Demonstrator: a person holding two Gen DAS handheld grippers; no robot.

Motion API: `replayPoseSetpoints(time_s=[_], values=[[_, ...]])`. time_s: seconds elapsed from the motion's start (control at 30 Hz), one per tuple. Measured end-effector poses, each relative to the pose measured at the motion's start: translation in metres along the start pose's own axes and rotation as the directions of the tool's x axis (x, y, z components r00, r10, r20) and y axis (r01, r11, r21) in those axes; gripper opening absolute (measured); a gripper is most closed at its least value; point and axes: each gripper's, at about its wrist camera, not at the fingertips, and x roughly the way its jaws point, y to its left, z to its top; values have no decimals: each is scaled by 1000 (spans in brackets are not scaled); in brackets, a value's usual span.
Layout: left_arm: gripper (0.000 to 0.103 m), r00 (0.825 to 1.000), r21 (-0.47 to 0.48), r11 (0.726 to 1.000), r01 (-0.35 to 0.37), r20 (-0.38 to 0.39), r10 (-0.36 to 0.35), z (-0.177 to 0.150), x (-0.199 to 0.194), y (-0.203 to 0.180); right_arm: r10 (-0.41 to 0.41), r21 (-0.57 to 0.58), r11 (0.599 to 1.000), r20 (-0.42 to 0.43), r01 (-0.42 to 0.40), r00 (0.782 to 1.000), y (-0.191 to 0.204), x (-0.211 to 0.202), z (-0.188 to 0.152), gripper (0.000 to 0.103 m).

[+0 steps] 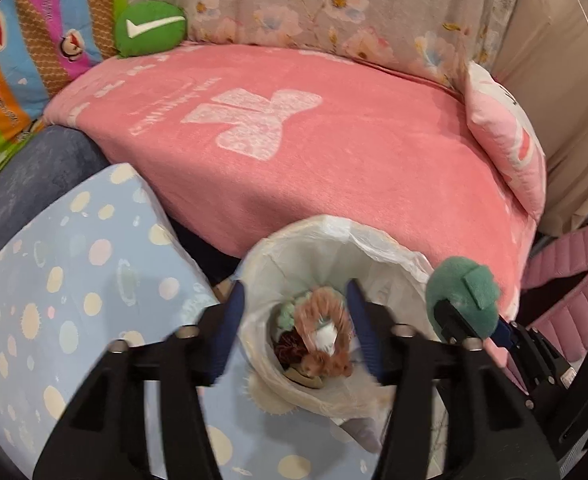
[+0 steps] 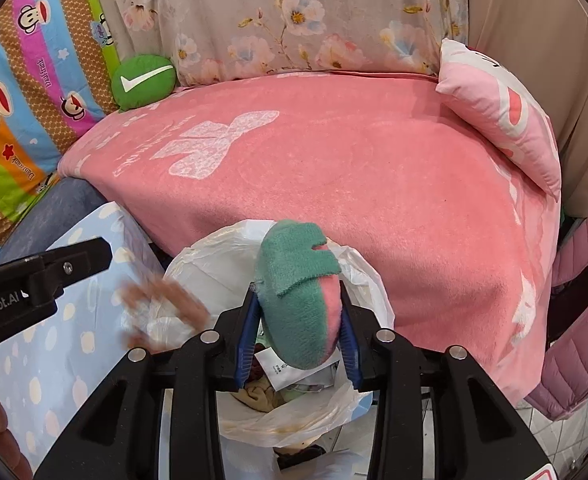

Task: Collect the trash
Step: 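Open both grippers to drop the scrunchie and pouch into the bin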

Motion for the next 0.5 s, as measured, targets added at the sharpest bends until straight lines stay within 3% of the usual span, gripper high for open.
replayPoseSetpoints(time_s=[0.2, 0.27, 0.5], values=[[54, 999, -45, 998, -36, -21, 35, -4, 6, 22, 39, -76, 996, 3, -39, 999, 28, 3, -2, 42], [54, 999, -54, 997, -47, -23, 46, -5, 7, 30, 46, -76, 996, 7, -45, 999, 32, 4, -3, 49], [54, 997, -88, 994, -69, -31, 66, -12, 5, 51, 49, -75, 996, 11, -48, 999, 40, 1, -1, 50]])
